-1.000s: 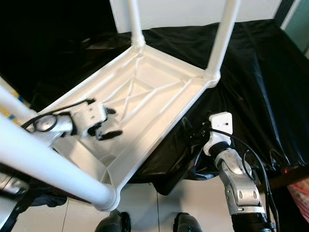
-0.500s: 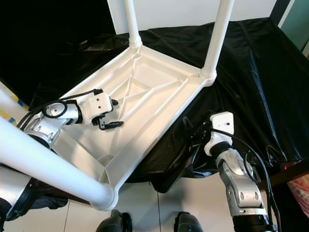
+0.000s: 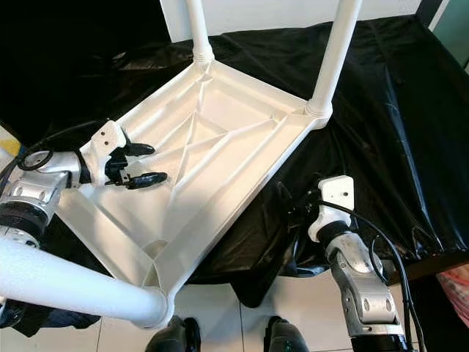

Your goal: Building children table

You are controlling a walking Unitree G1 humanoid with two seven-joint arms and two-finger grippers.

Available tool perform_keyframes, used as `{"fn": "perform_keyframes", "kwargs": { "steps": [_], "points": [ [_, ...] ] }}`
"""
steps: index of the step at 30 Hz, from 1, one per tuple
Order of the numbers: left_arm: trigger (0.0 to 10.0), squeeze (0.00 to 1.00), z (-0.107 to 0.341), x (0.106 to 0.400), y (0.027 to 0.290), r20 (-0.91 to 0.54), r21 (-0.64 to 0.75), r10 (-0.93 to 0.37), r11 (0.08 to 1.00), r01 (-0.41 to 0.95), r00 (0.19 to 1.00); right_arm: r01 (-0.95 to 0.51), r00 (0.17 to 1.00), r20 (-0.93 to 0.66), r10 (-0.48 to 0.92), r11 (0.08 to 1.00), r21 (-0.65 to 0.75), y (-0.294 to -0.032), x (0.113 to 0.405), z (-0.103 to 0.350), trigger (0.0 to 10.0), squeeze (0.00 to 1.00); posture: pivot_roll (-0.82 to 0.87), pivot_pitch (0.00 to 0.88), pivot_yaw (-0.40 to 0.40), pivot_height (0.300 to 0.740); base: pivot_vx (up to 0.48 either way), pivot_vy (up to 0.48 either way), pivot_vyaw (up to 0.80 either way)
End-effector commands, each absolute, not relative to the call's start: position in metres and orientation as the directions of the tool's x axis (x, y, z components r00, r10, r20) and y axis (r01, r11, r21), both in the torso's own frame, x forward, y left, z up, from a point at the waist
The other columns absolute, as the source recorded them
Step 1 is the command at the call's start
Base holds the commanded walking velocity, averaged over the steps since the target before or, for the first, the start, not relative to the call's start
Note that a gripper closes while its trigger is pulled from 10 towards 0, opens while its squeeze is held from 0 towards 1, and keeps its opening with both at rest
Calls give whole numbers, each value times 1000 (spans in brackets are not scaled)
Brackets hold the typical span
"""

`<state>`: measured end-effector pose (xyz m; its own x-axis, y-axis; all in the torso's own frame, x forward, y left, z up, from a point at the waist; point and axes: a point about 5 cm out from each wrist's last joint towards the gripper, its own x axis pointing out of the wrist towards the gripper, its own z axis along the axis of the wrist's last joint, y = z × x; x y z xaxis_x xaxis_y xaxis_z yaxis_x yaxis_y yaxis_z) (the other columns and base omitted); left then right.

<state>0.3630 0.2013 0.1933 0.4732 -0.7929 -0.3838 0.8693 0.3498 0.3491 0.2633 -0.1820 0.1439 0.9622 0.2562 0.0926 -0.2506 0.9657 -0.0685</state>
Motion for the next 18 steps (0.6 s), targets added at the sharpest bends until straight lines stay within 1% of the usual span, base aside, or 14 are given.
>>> {"fn": "perform_keyframes", "kwargs": {
  "steps": [1,8,9,10,11,12,14,18],
  "points": [
    [10000,0,192,358,207,-430,330,-806,280,902,408,-259,962,76,264,964,-66,-182,261,142,10000,0,-78,184,81,740,0,0,0],
    [10000,0,189,356,208,-459,341,-799,244,908,388,-258,962,75,263,963,-73,-183,261,142,10000,0,-79,180,80,740,0,0,0],
    [10000,0,188,355,208,-485,358,-787,218,908,380,-258,961,77,264,963,-75,-183,261,143,10000,0,-79,180,83,740,0,0,0],
    [10000,0,188,355,208,-485,358,-787,218,908,380,-258,961,77,264,963,-75,-183,261,143,10000,0,-79,180,83,740,0,0,0],
    [10000,0,186,354,209,-523,382,-763,188,905,380,-258,961,79,263,963,-75,-182,262,143,10000,0,-77,181,84,740,0,0,0],
    [10000,0,186,354,209,-523,382,-763,188,905,380,-258,961,79,263,963,-75,-182,262,143,10000,0,-77,181,84,740,0,0,0],
    [10000,0,183,354,210,-574,412,-726,144,900,379,-256,962,82,262,964,-75,-182,262,144,10000,0,-77,182,85,740,0,0,0],
    [10000,0,180,356,207,-581,414,-721,139,900,379,-255,962,81,261,964,-77,-182,261,144,10000,0,-80,190,86,740,0,0,0]
  ]
}}
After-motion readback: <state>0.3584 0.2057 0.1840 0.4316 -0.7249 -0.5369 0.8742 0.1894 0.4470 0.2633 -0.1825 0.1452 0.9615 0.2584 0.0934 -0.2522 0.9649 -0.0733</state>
